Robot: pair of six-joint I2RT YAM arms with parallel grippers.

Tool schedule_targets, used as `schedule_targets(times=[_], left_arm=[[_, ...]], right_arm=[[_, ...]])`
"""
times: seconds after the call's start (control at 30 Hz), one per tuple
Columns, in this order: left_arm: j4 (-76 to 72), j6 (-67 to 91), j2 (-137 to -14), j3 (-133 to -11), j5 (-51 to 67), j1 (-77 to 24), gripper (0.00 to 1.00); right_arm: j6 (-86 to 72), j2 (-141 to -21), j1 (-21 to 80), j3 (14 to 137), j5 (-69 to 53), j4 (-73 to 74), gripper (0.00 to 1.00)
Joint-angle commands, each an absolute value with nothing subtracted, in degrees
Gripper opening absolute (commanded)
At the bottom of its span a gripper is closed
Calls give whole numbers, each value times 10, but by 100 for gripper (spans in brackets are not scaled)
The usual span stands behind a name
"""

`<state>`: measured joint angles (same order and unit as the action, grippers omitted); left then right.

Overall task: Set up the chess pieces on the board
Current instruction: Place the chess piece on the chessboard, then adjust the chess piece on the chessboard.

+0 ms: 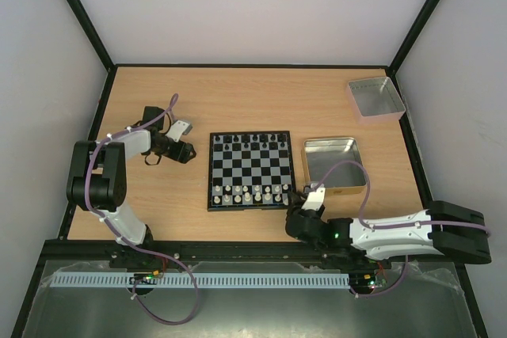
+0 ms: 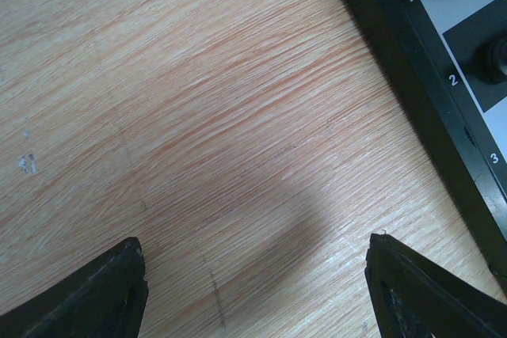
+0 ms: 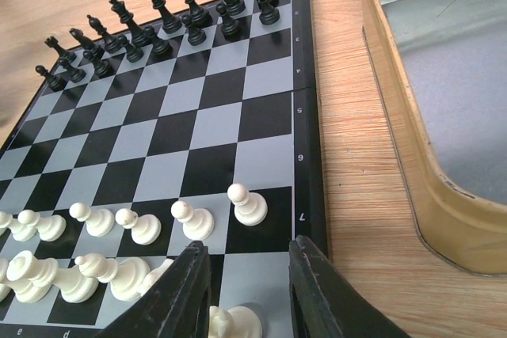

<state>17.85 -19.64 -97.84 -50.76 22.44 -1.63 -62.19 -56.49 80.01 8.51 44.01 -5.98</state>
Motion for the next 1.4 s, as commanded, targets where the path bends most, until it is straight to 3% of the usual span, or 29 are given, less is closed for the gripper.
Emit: schedule_targets(times=[0.0,0.2,0.5,0.77,1.07,1.37], left_arm=[[240,-185,-1014,-474,179,-15,76],[240,-184,-1014,-474,179,-15,76],[240,-185,-1015,-474,179,-15,76],[241,-186,-1017,-476,180,-16,76],[241,-186,-1019,-475,178,-18,76],[241,-185,-1019,-476,176,-18,76]], right_arm=[[-628,-558,805,88,452,-38,26],[-622,-571,806,136,432,10,9],[-652,-484,806,218,512,176,7],[-618,-628,802,405,355,303,2],[-649,-579,696,390,118,295,2],[-583,-666,605,394,-32,319,2]])
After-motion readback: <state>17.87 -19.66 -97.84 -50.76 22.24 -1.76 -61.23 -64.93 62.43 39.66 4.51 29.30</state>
